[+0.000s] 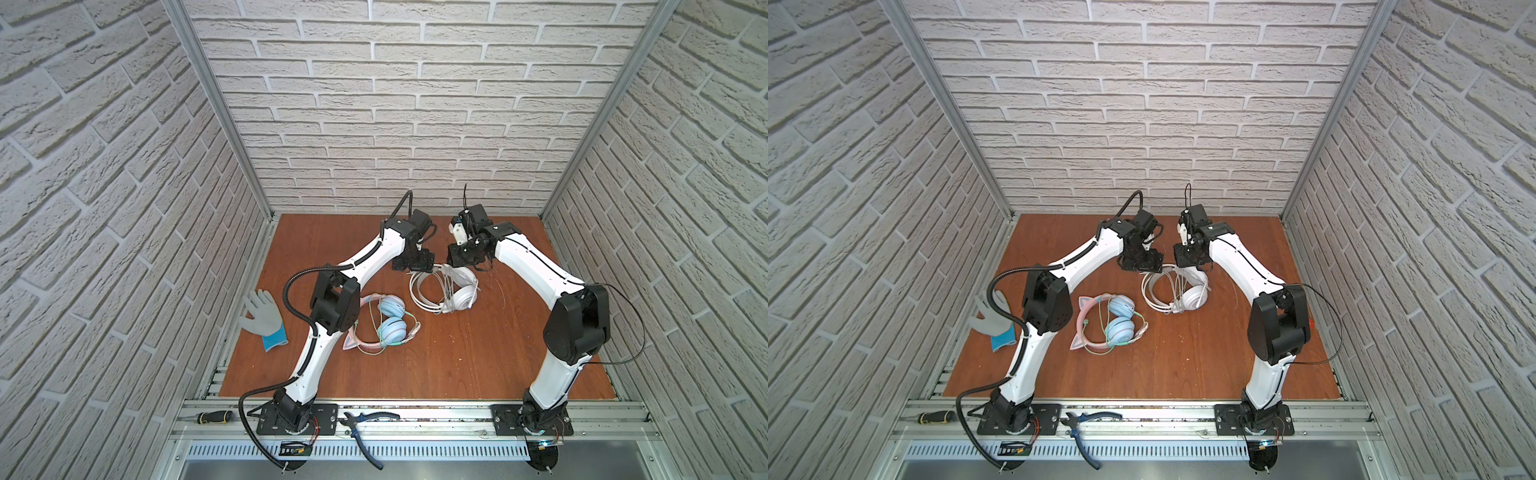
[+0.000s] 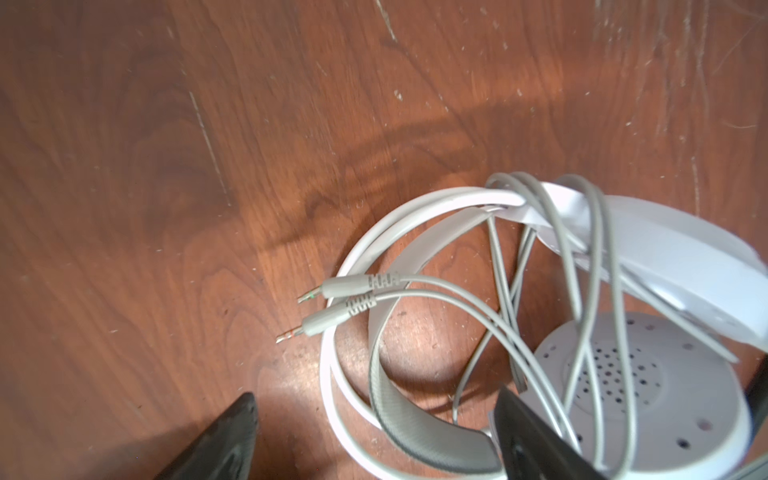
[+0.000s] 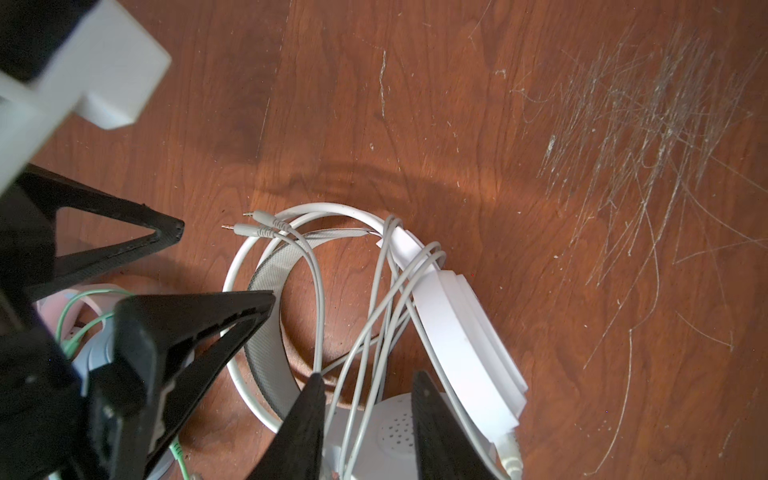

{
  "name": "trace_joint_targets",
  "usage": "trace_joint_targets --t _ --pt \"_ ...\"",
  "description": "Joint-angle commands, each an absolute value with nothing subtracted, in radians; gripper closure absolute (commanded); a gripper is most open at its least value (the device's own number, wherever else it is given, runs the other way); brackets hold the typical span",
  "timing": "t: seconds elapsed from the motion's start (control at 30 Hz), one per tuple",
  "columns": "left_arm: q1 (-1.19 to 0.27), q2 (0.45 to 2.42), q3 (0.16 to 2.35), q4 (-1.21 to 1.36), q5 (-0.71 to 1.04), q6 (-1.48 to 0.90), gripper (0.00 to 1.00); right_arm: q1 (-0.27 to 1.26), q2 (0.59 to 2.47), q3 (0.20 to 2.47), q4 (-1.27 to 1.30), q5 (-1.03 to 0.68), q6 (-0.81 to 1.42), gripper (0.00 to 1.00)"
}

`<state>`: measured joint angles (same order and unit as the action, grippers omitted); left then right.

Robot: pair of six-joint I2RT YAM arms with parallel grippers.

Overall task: Wrap the headphones
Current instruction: 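Open and lift the left gripper away while the right gripper holds the headphone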

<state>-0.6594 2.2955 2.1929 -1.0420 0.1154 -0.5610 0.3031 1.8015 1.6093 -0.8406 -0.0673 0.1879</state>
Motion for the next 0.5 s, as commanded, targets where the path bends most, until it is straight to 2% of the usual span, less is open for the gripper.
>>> trace_joint_targets --t 0.0,0.23,0.47 --pt "-0.642 2.229 2.226 -1.07 0.083 -0.548 0.1 0.3 1.752 1.595 -0.801 -0.074 0.188 0.61" --pt "-0.611 2.178 2.189 -1.066 0.065 -0.533 0.1 0.307 1.787 1.6 -0.818 -0.202 0.128 0.59" --pt "-0.568 2.032 2.01 -0.955 0.013 -0.53 0.07 0.33 1.835 1.583 -0.785 -0.237 0.14 0.59"
